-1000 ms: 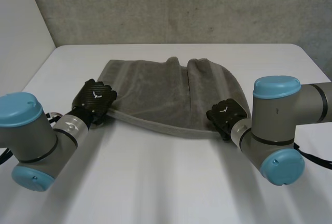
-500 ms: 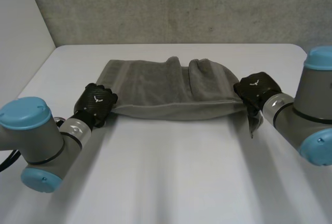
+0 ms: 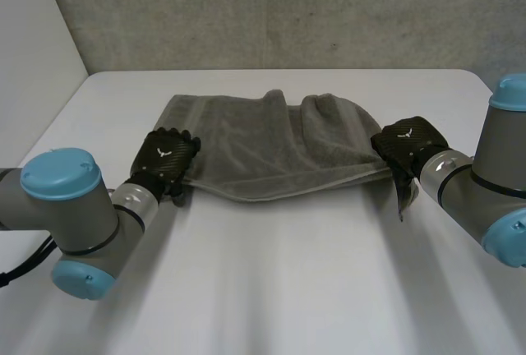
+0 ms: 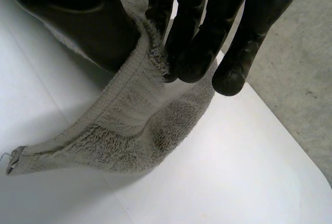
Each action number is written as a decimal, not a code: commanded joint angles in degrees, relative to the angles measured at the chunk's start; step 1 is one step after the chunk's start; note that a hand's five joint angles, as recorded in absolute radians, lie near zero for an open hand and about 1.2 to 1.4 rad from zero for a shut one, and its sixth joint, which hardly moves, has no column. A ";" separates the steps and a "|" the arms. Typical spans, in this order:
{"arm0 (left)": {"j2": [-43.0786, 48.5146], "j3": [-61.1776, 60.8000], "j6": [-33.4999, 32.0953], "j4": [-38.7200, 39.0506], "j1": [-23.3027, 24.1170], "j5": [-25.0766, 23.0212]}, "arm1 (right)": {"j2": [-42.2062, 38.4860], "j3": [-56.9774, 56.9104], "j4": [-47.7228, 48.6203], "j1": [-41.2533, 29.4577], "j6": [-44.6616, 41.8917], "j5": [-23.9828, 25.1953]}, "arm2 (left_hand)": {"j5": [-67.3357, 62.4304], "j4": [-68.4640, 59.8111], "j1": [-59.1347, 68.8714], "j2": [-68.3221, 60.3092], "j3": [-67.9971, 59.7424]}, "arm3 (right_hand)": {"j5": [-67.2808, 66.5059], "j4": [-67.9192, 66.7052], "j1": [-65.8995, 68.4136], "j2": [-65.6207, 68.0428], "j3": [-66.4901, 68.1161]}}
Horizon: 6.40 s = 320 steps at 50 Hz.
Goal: Fold the towel.
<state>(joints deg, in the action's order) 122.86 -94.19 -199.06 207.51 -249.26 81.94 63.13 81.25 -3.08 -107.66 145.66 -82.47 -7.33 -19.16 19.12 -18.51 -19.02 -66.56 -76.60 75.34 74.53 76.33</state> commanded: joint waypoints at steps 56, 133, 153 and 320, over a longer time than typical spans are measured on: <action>-27.91 -1.33 -5.97 -14.66 -12.91 -4.57 | 13.33 -9.34 -21.67 3.24 1.57 6.09 | -62.67 -60.84 60.88 -61.49 -60.98 | -3.44 -3.40 4.66 5.47 3.67; 8.98 33.91 -13.02 -19.61 -8.44 1.64 | -25.78 -44.16 -9.32 -3.35 -22.26 -1.56 | 7.12 8.95 -8.90 8.29 8.80 | 66.56 66.60 -65.34 -64.53 -66.33; 3.08 23.44 -13.20 -19.16 -8.53 1.03 | -32.01 -47.41 -2.37 4.21 -27.53 13.48 | 7.12 8.95 -8.90 8.29 8.80 | 66.56 66.60 -65.34 -64.53 -66.33; -3.95 8.94 -11.53 -14.24 -7.65 0.68 | -12.94 -11.37 4.67 8.78 10.00 0.12 | 6.78 8.61 -8.57 7.96 8.47 | 66.56 66.60 -65.34 -64.53 -66.33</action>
<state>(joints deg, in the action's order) 119.61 -84.74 -210.59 193.10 -256.76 82.64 45.56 64.51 3.12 -98.57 154.86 -84.76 -2.93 -13.96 14.52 -13.58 -13.67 -3.42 -14.56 12.73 13.55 50.34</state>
